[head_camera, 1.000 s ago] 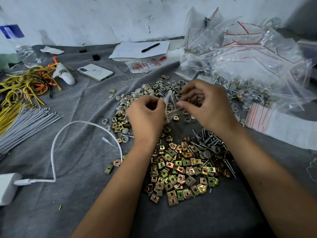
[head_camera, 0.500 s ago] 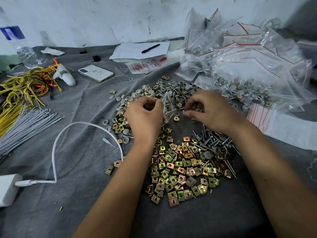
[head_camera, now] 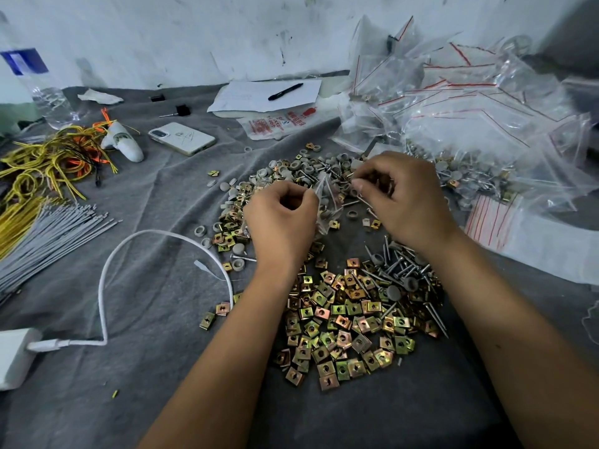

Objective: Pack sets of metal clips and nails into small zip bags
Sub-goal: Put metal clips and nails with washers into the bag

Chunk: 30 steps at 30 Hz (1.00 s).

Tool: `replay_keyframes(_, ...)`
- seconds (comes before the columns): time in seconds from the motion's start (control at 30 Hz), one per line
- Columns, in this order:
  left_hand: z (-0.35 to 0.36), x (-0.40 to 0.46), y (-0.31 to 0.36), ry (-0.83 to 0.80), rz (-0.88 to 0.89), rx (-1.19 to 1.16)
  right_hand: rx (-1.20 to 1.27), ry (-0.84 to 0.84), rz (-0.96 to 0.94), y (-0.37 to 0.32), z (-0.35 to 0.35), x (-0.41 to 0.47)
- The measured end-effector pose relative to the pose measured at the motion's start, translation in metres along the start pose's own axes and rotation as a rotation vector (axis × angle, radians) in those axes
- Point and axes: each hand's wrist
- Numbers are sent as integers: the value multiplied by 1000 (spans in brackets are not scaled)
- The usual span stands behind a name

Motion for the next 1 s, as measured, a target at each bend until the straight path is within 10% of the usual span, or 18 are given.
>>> replay_keyframes(0.2, 0, -2, 0, 31, 67, 27, -259, -392, 111, 17, 8, -6)
replay_keyframes(0.77, 0, 1, -2, 53, 64, 41, -288, -471, 120, 9, 14, -6)
replay_keyframes(1.0, 0, 0, -2, 42, 59, 60, -120, -106, -19, -1, 11, 1)
Point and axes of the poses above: each hand's wrist, its own x-axis towards the middle knuckle, its own z-axis out of the palm, y = z × x, and after that the axes turned 11 degrees about -z, right-handed
